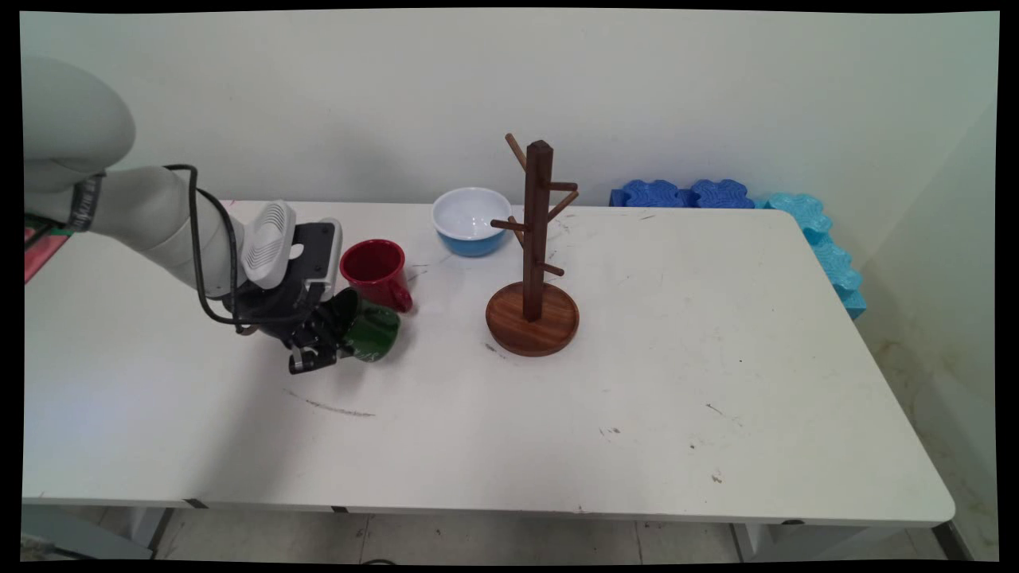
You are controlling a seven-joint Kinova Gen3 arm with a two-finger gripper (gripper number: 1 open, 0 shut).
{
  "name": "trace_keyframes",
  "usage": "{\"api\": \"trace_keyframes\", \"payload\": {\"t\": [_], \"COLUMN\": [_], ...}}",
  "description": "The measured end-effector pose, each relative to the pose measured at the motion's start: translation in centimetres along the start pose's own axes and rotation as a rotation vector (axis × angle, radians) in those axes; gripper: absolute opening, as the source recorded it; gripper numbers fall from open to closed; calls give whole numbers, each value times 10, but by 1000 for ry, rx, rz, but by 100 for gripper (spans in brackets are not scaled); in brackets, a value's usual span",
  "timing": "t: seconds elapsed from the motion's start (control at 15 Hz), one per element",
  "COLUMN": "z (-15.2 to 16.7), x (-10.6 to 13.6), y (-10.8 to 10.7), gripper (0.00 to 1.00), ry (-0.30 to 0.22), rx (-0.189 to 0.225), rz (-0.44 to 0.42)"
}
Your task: Place the picked object on the table
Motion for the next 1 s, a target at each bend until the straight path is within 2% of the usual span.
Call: {"api": "trace_keyframes", "payload": {"t": [0.4, 1.0], "z": [5, 12], "x": [-6, -12], "y": [2, 3], "gripper": [0, 0], "ry": [-46, -84], "rx": [8, 18], "rz": [3, 5]}}
